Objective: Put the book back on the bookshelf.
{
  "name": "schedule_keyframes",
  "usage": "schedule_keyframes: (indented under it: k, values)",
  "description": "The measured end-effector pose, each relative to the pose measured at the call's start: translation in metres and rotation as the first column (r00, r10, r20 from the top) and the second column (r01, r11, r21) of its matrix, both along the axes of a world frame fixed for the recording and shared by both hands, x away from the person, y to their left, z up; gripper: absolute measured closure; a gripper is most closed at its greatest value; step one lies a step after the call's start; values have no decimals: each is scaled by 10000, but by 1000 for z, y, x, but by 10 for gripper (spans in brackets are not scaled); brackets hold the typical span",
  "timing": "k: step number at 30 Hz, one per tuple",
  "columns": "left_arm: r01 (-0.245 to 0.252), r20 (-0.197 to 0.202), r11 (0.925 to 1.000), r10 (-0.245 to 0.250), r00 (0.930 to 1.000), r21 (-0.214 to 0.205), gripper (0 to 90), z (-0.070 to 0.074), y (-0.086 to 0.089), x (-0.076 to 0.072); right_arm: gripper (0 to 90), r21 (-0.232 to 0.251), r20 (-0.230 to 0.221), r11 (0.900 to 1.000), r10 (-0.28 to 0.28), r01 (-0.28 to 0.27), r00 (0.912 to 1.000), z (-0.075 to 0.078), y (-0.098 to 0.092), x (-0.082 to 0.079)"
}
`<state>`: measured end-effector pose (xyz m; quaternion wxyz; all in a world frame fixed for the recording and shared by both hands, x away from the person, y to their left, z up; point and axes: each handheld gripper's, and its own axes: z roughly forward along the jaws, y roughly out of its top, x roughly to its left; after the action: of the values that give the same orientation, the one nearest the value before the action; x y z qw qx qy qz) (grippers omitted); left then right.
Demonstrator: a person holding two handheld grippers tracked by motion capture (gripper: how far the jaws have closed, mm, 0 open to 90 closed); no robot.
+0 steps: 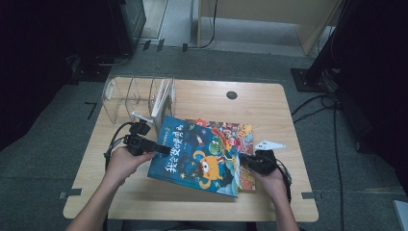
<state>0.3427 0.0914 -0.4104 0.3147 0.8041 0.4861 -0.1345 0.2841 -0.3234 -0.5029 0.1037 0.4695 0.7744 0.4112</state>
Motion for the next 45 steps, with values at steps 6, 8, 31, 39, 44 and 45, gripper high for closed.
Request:
schedule_keyframes:
  k: [6, 8, 31, 39, 44, 45]
  values:
    - [85, 96, 9999, -86, 9999, 131, 570, 35, 3, 7, 900, 89, -38, 9996, 286, -286, 9996, 0, 12, 3]
    - [260, -48, 9996, -260, 9997, 49, 587, 47, 3, 12, 900, 36, 22, 9987, 502, -503, 9987, 0, 20, 4]
    - [1607, -212, 9830, -1594, 9870, 883, 774, 120, -28, 45, 833, -418, 666, 9824, 1847, -1823, 9805, -1, 85, 6]
    - [2170, -398, 9684, -2137, 9761, 1230, 827, 143, -35, 48, 675, -978, 1304, 9830, 1674, -1553, 9772, 4, 69, 7]
    - [2222, -371, 9616, -2190, 9750, 1610, 831, 152, -34, 40, 624, -1132, 1470, 9855, 1426, -1266, 9788, 4, 58, 8]
    - [2222, -371, 9616, -2190, 9750, 1610, 830, 152, -34, 40, 616, -1220, 1469, 9848, 1415, -1241, 9790, 4, 57, 9]
